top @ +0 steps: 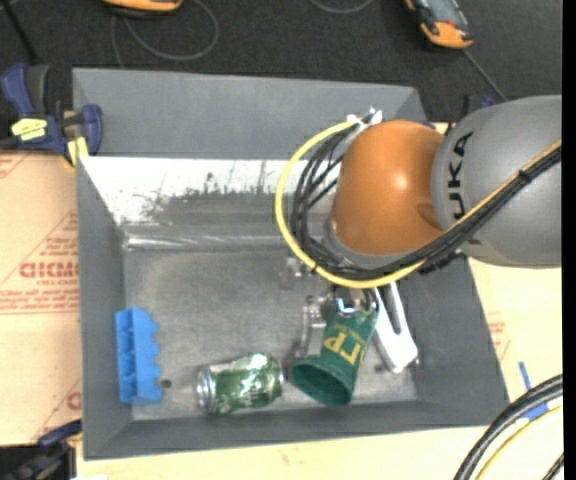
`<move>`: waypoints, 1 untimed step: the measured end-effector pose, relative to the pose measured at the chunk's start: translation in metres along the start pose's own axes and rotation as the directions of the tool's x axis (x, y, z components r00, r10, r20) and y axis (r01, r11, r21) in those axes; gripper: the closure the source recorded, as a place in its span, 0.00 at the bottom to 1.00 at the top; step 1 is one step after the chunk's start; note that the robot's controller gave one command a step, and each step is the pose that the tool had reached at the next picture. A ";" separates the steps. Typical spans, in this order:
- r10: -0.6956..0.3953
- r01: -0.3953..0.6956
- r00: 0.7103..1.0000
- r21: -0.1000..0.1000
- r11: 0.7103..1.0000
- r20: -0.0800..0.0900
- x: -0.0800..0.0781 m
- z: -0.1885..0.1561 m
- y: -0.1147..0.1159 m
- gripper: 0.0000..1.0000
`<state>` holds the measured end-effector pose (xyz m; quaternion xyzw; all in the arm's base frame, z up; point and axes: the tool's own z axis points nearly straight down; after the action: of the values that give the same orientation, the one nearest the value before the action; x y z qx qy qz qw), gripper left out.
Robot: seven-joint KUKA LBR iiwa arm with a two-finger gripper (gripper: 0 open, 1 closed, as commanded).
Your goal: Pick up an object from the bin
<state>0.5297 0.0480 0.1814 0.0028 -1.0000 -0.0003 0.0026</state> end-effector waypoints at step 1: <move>0.001 -0.001 1.000 0.000 1.000 0.008 -0.002 -0.004 0.000 0.00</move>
Offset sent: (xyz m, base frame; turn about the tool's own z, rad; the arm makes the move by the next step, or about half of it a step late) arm -0.0144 -0.0550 -0.1114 -0.2786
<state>0.5313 0.0478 0.1858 0.0022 -1.0000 -0.0005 -0.0015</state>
